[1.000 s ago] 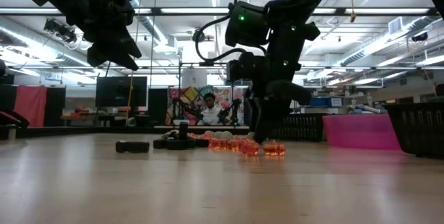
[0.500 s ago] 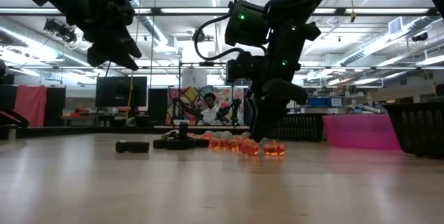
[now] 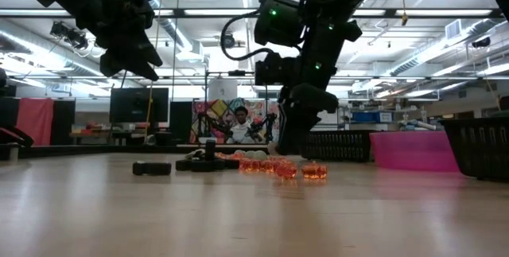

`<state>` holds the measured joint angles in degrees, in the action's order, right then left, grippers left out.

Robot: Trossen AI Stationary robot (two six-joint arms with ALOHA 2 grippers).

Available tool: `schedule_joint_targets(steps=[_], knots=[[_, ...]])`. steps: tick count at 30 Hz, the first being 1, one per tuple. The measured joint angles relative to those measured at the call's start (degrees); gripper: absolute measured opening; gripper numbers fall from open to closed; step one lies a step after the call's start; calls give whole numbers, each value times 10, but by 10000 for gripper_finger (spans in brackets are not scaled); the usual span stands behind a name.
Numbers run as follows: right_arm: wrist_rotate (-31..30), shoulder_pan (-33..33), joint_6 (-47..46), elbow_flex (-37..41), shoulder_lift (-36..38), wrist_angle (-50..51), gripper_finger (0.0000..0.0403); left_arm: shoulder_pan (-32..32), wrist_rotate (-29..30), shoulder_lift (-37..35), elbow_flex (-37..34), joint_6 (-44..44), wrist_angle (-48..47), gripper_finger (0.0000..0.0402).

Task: Sort Halloween decoration
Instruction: Put the white skull toy into the top black basket

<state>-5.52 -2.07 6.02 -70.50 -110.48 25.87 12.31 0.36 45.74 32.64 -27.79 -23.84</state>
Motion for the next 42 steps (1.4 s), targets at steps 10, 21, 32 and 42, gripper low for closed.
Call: schedule_joint_targets(steps=[10, 21, 32, 42], knots=[[-22, -15, 2, -45, 1, 34, 79, 0, 0, 0, 0, 0, 0, 162], [-25, -35, 2, -110, 5, 127, 79, 0, 0, 0, 0, 0, 0, 162], [-25, -68, -33, -116, 98, 149, 79, 0, 1, 0, 0, 4, 0, 162], [-20, -98, -35, -104, 180, 208, 79, 0, 18, 0, 0, 5, 0, 162]])
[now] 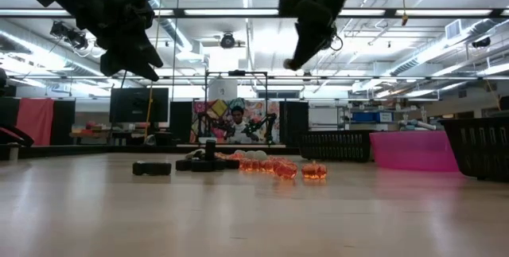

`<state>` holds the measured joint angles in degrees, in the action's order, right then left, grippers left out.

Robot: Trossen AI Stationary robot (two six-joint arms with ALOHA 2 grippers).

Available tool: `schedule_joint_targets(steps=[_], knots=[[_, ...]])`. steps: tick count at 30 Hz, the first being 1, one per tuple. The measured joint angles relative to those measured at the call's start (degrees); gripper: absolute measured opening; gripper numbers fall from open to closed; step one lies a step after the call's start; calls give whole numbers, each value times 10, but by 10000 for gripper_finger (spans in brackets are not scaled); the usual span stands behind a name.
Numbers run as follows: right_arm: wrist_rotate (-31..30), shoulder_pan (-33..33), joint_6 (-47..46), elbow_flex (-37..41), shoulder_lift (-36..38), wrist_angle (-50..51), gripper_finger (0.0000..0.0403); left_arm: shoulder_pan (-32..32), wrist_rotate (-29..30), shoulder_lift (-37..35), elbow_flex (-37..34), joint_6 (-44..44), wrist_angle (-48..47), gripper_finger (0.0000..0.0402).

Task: Sort Halloween decoration
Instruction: Put the white skull toy into the top black basket

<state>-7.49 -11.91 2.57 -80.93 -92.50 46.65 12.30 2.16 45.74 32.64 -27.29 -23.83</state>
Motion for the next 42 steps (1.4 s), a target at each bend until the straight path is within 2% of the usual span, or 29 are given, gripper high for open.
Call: schedule_joint_targets(steps=[9, 15, 24, 31, 38, 42], knots=[[20, -43, -9, 110, 37, 5, 79, 0, 13, 0, 0, 0, 0, 162], [26, -76, -13, 189, 37, -74, 79, 0, 18, 0, 0, -3, 0, 162], [27, -121, -11, 269, 37, -160, 79, 0, 34, 0, 0, -6, 0, 162], [69, -135, -16, 292, 36, -172, 88, 0, 40, 0, 0, -6, 0, 162], [76, -134, -21, 292, 36, -168, 139, 0, 40, 0, 0, -6, 0, 163], [76, -134, -23, 265, 36, -128, 163, 0, 40, 0, 0, -6, 0, 163]])
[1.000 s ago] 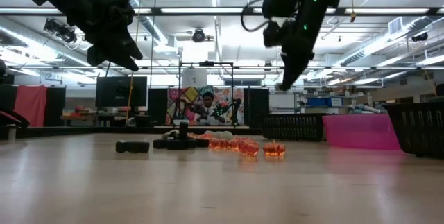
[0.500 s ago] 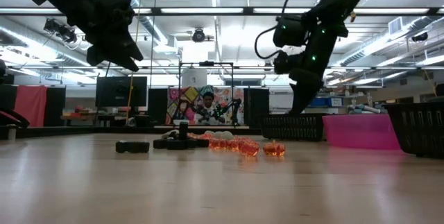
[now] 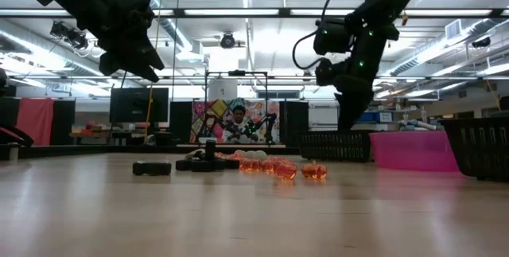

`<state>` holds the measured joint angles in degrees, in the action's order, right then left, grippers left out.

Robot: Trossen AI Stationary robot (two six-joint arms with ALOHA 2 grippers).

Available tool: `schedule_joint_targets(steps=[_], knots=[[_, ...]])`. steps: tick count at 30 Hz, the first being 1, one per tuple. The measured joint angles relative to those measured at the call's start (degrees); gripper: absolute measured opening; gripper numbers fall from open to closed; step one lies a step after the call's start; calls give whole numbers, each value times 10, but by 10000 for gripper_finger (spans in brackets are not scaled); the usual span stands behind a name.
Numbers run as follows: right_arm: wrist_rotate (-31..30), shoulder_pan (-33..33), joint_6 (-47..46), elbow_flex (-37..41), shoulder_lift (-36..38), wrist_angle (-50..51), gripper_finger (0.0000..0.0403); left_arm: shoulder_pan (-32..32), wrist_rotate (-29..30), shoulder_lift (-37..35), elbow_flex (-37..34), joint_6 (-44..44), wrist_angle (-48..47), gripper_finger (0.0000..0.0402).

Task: Sort Halloween decoration
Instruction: Put the white skull toy into the top black basket

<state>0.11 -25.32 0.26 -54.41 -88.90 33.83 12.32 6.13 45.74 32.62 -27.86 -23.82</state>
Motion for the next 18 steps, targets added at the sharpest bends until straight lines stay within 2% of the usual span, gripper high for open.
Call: schedule_joint_targets(steps=[4, 8, 18], knots=[[0, 1, 12, -52, 0, 45, 171, 0, 0, 0, 0, 0, 0, 163], [0, 19, 13, -99, 0, 43, 170, 0, 0, 0, 0, 0, 0, 163], [-1, 110, -43, -113, 0, -51, 172, 0, 2, 0, 0, 6, 0, 163]])
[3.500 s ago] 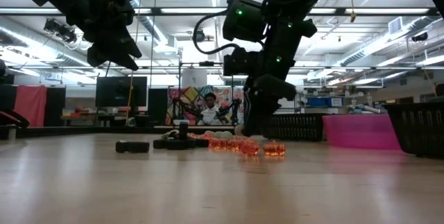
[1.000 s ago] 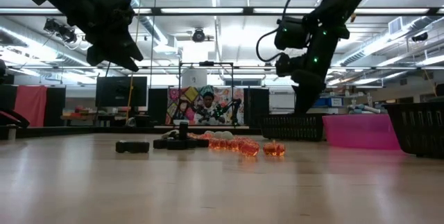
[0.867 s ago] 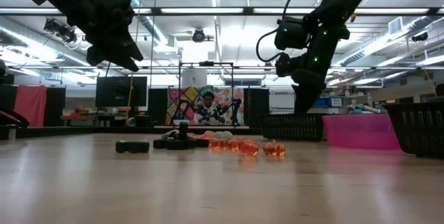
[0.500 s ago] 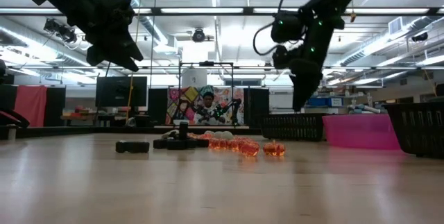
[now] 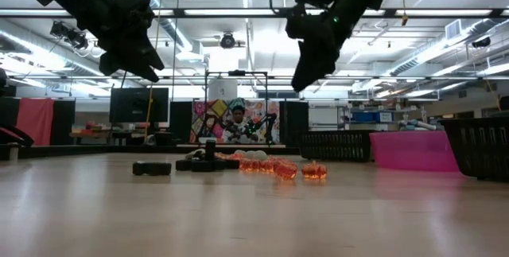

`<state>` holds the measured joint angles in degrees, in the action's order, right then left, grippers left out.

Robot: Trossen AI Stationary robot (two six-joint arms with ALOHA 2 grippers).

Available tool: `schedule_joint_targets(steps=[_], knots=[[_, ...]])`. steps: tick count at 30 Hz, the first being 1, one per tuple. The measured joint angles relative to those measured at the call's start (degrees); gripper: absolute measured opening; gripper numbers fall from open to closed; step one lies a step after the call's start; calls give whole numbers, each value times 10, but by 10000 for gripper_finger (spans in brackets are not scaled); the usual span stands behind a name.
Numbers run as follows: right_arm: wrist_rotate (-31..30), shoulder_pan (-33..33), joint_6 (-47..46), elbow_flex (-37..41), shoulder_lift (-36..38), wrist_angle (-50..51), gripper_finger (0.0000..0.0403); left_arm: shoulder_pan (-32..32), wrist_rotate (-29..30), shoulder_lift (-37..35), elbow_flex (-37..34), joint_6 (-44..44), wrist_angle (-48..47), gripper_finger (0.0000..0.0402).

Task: Sort Halloween decoration
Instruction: Put the white skull toy into the top black basket

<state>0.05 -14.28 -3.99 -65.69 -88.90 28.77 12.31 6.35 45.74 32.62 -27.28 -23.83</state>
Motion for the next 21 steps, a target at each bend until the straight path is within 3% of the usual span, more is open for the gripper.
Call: schedule_joint_targets(steps=[10, 21], knots=[[-19, 73, -69, -35, -44, -20, 172, 1, 13, 0, 0, 18, 6, 162], [-17, 117, -11, -117, -175, -7, 172, -2, 13, 0, 0, 25, 17, 162]])
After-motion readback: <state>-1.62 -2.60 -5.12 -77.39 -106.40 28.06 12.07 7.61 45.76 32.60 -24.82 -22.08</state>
